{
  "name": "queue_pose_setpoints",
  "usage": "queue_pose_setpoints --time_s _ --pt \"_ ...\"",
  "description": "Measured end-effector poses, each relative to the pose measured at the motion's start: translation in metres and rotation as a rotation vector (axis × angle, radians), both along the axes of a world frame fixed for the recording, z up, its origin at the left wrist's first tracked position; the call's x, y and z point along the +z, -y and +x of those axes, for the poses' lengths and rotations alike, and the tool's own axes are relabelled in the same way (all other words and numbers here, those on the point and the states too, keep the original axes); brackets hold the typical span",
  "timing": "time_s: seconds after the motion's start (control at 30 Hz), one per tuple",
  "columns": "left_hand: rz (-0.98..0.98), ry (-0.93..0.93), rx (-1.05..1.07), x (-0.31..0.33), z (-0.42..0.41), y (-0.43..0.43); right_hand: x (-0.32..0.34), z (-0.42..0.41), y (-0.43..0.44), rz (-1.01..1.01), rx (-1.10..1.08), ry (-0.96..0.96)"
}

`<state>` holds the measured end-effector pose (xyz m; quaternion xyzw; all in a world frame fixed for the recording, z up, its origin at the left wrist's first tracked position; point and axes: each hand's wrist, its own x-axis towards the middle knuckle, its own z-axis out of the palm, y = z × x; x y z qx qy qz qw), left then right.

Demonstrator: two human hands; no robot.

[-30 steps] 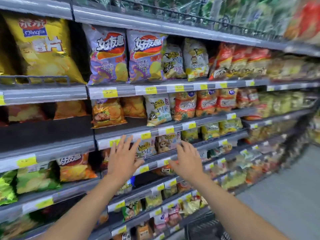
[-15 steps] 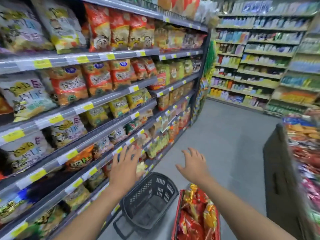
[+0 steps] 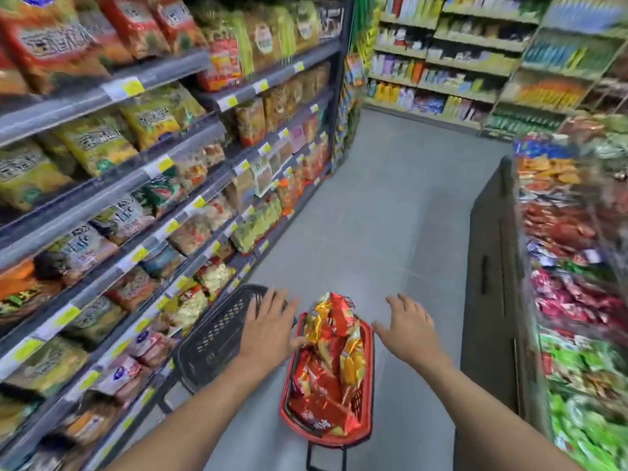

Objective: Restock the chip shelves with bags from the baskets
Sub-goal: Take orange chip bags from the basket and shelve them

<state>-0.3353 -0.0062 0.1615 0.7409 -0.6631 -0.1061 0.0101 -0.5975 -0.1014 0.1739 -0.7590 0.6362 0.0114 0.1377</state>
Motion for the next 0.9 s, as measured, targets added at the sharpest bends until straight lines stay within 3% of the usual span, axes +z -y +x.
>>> queue_pose_setpoints --time_s 0.37,0.6,0.77,0.9 --pt "0.173 -0.097 -0.058 -0.153 -0.036 0.042 -0.161 -0.012 0.008 0.27 -0.09 0.022" --pt "0.259 -0.162 -0.067 -0.261 -0.031 0.054 -0.283 0.006 0.001 0.457 -0.305 0.184" --pt "0.314 -0.193 -0.058 -0.325 -0.024 0.052 -0.359 0.023 0.009 0.474 -0.494 0.302" --pt "0.329 -0.232 -0.044 -0.355 -0.021 0.047 -0.401 0.031 0.027 0.464 -0.575 0.243"
